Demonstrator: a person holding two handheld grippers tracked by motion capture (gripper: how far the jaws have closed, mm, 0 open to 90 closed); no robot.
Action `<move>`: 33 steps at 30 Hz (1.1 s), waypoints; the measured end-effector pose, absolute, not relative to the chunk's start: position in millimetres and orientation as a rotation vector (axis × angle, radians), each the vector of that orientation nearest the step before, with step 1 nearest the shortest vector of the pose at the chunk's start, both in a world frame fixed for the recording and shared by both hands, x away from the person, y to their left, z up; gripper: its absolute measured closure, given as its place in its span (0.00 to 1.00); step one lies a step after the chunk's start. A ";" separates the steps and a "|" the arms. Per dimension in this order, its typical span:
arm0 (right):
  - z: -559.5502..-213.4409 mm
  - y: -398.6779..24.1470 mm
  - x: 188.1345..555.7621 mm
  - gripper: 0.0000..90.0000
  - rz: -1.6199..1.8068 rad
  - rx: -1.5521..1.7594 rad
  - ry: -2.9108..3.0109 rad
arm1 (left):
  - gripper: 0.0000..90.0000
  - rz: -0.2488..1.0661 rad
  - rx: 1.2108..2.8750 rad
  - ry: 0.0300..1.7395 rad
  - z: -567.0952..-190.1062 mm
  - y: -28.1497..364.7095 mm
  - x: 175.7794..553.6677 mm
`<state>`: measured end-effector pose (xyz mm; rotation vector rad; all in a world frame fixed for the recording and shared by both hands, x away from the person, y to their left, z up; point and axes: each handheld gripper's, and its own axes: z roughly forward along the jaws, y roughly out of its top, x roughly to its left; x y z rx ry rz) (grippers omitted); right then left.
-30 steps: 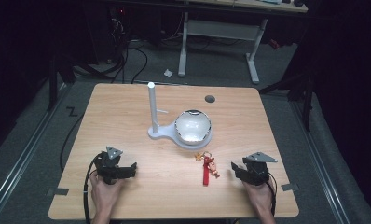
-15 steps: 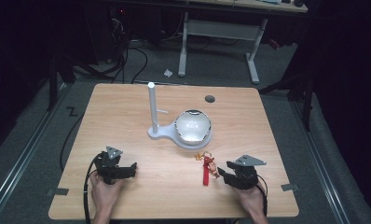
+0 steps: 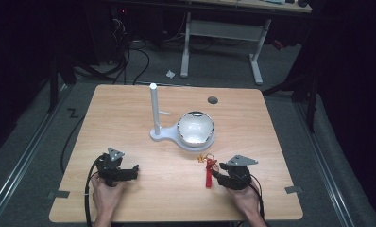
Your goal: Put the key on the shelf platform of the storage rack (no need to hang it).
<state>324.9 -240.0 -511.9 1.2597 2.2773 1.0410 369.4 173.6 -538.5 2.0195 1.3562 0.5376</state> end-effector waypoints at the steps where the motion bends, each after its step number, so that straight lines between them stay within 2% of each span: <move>1: -512.9 -239.3 326.0 0.57 1.037 1.254 2.280 | 0.01 0.537 2.020 1.356 -538.5 173.6 369.4; 13: -522.3 -234.1 335.2 0.58 0.982 1.266 2.296 | 0.01 0.537 2.021 1.355 -538.5 173.6 369.5; 21: -525.8 -234.9 339.0 0.71 0.949 1.265 2.283 | 0.01 0.537 2.020 1.356 -538.5 173.5 369.5; 33: -518.2 -239.1 334.6 0.73 1.011 1.225 2.259 | 0.00 0.537 2.020 1.356 -538.5 173.5 369.5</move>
